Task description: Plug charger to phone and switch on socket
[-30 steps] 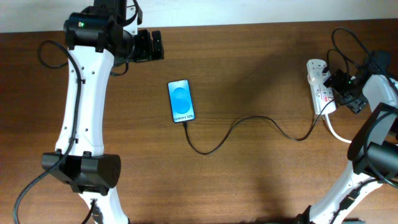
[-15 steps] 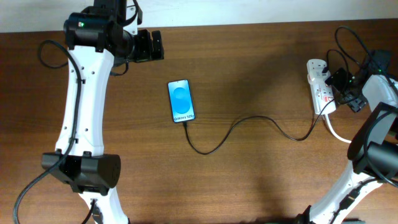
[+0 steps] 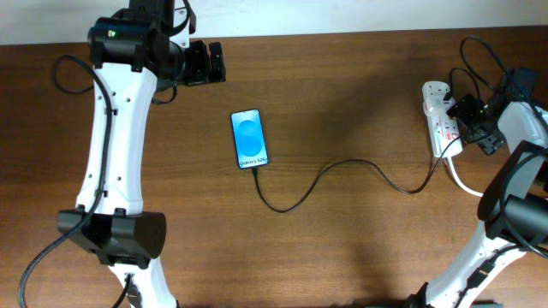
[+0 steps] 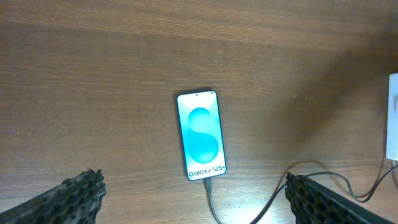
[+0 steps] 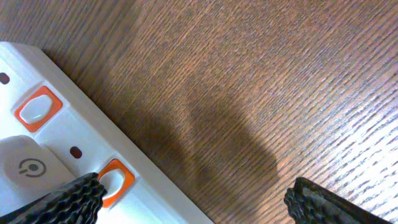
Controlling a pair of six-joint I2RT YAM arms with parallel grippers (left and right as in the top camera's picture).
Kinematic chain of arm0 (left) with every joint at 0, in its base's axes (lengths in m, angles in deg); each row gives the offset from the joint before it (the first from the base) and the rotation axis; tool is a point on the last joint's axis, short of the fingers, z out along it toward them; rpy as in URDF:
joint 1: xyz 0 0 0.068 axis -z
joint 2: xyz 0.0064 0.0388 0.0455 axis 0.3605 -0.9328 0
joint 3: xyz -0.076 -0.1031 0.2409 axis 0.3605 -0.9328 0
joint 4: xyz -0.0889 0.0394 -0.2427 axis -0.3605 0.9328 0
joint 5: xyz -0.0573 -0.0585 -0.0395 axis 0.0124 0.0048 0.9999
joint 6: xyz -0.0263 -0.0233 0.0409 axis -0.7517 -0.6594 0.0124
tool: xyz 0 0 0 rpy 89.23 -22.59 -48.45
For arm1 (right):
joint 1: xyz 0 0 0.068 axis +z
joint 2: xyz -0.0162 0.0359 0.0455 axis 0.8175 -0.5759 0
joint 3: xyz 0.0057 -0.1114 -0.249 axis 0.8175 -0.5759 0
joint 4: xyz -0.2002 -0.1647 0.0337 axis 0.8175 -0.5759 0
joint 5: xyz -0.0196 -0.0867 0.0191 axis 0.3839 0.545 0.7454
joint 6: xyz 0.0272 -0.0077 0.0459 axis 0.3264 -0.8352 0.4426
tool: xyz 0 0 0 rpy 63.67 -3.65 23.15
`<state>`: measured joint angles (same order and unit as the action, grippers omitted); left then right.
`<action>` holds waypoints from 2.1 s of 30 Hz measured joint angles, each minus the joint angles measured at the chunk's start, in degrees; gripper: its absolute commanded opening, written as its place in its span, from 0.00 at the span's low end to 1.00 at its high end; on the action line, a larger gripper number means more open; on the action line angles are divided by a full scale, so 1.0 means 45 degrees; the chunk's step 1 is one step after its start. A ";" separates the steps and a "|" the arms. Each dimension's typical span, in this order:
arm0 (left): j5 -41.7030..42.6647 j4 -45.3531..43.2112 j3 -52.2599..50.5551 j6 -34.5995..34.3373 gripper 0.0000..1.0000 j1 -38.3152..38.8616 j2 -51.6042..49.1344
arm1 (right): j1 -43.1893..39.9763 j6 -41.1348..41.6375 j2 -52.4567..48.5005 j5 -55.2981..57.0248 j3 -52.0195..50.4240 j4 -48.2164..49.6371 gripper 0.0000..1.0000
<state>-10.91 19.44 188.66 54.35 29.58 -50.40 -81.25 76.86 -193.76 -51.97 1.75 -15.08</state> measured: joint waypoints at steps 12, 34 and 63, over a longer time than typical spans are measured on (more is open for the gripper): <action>0.0000 0.0000 0.0000 0.0000 0.99 0.0000 0.0000 | 0.0068 -0.0053 0.0029 -0.0112 0.0053 -0.0466 0.99; 0.0000 0.0000 0.0000 0.0000 0.99 0.0000 0.0000 | -0.1005 -0.0146 0.0024 -0.1341 0.0044 -0.0296 0.98; 0.0000 0.0000 0.0000 0.0000 0.99 0.0000 0.0000 | -0.0437 -0.0291 0.0019 -0.1044 0.0044 0.0151 0.98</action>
<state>-10.91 19.44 188.66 54.35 29.58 -50.40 -83.22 75.55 -193.67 -56.67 1.94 -14.41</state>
